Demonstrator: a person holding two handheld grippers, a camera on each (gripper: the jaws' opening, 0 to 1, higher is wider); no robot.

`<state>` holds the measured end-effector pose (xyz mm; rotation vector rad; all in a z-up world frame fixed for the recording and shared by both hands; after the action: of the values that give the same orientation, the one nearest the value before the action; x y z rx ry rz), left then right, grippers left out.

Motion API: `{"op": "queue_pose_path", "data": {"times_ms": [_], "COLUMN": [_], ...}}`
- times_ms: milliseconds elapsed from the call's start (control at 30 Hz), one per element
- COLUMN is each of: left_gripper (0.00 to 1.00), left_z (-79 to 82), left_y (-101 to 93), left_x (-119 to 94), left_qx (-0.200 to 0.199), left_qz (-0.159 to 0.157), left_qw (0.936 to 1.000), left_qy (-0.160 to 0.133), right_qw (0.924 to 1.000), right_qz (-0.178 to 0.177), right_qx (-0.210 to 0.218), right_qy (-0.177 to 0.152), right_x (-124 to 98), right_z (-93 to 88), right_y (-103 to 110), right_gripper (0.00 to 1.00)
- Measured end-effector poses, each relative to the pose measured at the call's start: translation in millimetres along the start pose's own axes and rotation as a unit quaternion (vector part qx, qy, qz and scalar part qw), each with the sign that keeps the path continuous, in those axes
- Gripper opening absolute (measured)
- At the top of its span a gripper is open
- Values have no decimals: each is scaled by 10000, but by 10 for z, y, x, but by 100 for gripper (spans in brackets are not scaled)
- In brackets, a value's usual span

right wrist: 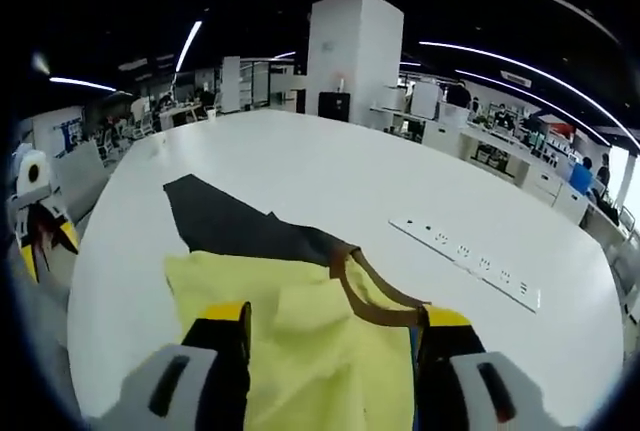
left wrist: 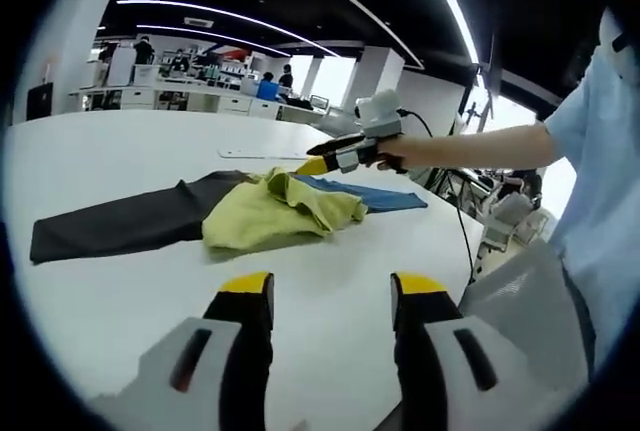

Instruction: Fold the garment on the visible template until the final outline fits inside the template.

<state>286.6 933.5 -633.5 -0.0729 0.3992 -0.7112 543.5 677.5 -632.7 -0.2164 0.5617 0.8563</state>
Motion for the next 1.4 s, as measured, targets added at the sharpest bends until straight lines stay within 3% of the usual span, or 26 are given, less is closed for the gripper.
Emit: {"op": "queue_pose_path", "data": {"times_ms": [267, 667, 1033, 1400], "left_gripper": [44, 44, 44, 43], "left_z": [-10, -2, -14, -41], "left_y": [-18, -86, -131, -152], "left_x": [30, 142, 186, 169], "left_qx": [44, 102, 107, 66], "left_qz": [-99, -362, -465, -451], "left_qw": [9999, 9992, 9988, 9989], "left_qy": [56, 139, 136, 147], "right_qw": [10000, 10000, 9999, 9995], "right_qz": [50, 59, 82, 253], "right_qx": [-22, 34, 56, -111], "right_qy": [-55, -40, 49, 122], "right_x": [-149, -336, -376, -367], "right_z": [-68, -342, -488, -576], "right_y": [114, 309, 398, 588], "right_gripper": [68, 66, 64, 54]}}
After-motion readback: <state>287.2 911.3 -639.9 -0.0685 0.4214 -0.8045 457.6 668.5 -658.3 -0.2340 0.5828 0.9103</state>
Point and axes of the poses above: the point that each gripper's makers call its tool centre point, and the gripper's own axes: x roughly forward along the fingers, y roughly to its left, z roughly out of its top, the point moved 10 cm from there along -x, roughly backward along the fingers, and after that the axes turned 7 degrees about x, right-handed, at the moved point
